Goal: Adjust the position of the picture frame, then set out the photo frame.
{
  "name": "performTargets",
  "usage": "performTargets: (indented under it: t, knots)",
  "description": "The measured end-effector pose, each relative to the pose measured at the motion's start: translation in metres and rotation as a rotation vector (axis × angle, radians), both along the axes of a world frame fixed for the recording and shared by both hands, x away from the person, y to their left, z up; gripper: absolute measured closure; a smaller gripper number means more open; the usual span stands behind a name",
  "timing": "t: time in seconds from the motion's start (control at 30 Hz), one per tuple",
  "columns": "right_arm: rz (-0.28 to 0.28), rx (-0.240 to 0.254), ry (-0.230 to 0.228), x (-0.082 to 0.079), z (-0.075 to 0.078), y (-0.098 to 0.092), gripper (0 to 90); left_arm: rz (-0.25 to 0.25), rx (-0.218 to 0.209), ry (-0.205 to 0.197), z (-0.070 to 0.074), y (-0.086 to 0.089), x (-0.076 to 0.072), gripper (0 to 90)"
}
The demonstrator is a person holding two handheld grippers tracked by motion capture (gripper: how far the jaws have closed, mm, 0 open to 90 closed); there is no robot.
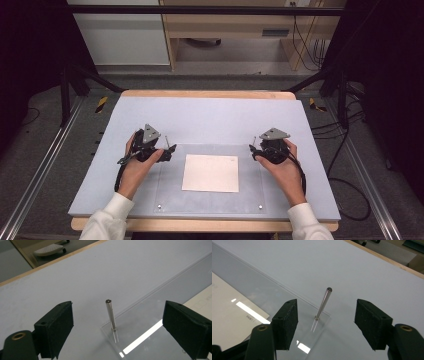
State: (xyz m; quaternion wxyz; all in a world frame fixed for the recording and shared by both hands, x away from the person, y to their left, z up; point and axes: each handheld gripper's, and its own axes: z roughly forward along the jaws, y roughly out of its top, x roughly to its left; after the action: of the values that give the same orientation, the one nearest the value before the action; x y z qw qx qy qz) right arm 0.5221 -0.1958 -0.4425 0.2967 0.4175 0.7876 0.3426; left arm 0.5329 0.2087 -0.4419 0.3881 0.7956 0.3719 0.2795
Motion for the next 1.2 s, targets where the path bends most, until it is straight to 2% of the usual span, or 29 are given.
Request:
performTargets:
  t: [0.13,0.2,0.3,0.33,0.37,0.43,0.57,0.6,0.67,0.77,0.87,1.0,1.2]
  knots:
    - [-0.007,-0.011,-0.003,0.001,-0.003,0.002,46.1,0.012,-0.011,-0.003,0.000,0.001,0.000,15.7]
    - [-0.007,-0.013,-0.015,0.002,-0.003,0.003,50.7,0.020,0.000,-0.019,0.000,0.002,0.001,18.9]
    - [-0.003,0.012,-0.035,0.005,-0.002,0.005,59.6,0.027,-0.009,-0.026,0.000,0.002,0.001,31.0]
    - [-0.002,0.011,-0.030,0.006,-0.002,0.007,62.2,0.030,-0.021,-0.023,0.000,0.001,0.002,33.5]
    - [0.002,0.010,-0.025,0.008,-0.002,0.009,65.0,0.029,-0.037,-0.022,-0.001,0.001,0.003,40.6]
    - [0.002,0.016,-0.017,0.011,-0.002,0.011,69.7,0.038,-0.036,-0.025,-0.002,-0.002,0.005,43.6]
    - [-0.028,0.015,-0.006,0.016,-0.001,0.015,76.9,0.050,-0.059,-0.024,-0.005,-0.005,0.008,55.0]
    - [-0.033,0.021,0.000,0.018,0.000,0.014,79.9,0.057,-0.062,-0.025,-0.005,-0.006,0.008,61.0]
    - [-0.034,0.022,0.004,0.019,0.000,0.013,81.5,0.084,-0.064,-0.025,-0.006,-0.005,0.009,62.9]
    - [-0.032,0.031,0.010,0.020,0.001,0.013,83.6,0.079,-0.060,-0.016,-0.008,-0.004,0.009,72.5]
    - [-0.033,0.029,0.011,0.021,0.001,0.013,83.8,0.078,-0.064,-0.013,-0.010,-0.004,0.009,74.1]
    - [-0.040,0.041,0.027,0.022,0.001,0.013,84.4,0.076,-0.049,-0.012,-0.010,-0.005,0.009,82.3]
    - [-0.048,0.054,0.036,0.022,0.002,0.013,84.8,0.084,-0.065,0.002,-0.010,-0.004,0.009,83.2]
